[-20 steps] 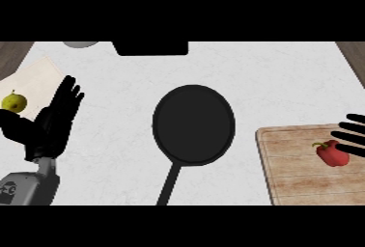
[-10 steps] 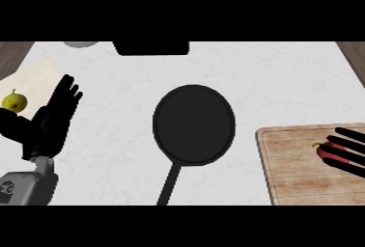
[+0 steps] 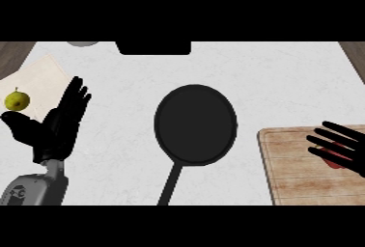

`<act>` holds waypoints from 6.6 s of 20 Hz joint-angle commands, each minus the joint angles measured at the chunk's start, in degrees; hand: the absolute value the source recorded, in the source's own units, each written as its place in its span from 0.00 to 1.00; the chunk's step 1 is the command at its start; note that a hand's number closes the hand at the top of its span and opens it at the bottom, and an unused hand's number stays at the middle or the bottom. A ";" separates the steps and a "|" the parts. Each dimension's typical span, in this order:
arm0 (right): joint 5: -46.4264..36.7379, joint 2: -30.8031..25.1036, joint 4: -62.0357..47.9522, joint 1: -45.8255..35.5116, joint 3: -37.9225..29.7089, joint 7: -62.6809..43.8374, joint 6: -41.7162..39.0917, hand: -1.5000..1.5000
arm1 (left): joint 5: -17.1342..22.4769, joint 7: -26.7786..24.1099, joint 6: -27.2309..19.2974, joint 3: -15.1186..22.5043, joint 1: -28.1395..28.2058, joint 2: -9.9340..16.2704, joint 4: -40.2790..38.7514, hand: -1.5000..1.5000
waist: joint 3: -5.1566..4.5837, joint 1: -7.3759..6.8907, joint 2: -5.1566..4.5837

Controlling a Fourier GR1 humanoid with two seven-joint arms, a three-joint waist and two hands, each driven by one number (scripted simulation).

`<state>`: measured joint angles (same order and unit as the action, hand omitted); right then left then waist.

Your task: Pick the bell pepper from the cutting board and place it in the pan

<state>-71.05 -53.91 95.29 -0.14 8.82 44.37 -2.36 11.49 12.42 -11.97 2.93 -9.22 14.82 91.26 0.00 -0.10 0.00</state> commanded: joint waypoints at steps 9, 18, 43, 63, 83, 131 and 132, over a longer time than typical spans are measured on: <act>-10.08 8.22 -10.76 -2.69 -1.16 4.90 4.90 0.00 | 1.38 1.14 6.02 -5.94 0.02 2.20 0.93 0.50 | 0.01 0.01 0.01; -13.17 15.23 -14.96 -8.30 -1.89 6.63 0.88 0.00 | -1.38 -3.57 6.02 -5.32 -1.76 -2.95 -5.41 0.50 | -0.01 0.10 -0.05; -13.29 43.81 -24.25 -9.04 -8.67 -18.05 -10.00 1.00 | -3.21 0.53 5.99 -6.80 -0.21 -2.93 -1.05 0.50 | -0.01 1.58 0.04; -20.92 53.89 -8.39 -36.95 0.14 -84.94 -12.74 1.00 | -3.85 0.94 8.36 -2.27 -3.30 -4.68 -2.36 0.50 | -0.33 -7.52 0.39; -10.33 53.87 -17.88 -47.86 17.61 -128.75 -1.10 1.00 | -5.78 -1.25 5.65 -2.55 -0.98 -6.39 -2.75 0.50 | -0.04 -2.90 -0.18; 7.80 47.47 22.92 20.60 33.48 -91.19 63.76 0.00 | -4.32 2.23 6.62 -8.05 -0.54 -2.98 -0.20 0.50 | 0.02 1.48 0.37; 6.96 46.94 21.11 23.70 36.03 -89.04 67.29 0.00 | -5.10 2.18 5.32 -6.59 0.73 -4.89 1.83 0.50 | 0.03 1.05 0.32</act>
<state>-62.67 -4.11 109.94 13.05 38.31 -47.15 58.24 7.41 13.75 -5.37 -4.95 -8.52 11.32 91.45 0.03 1.37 0.46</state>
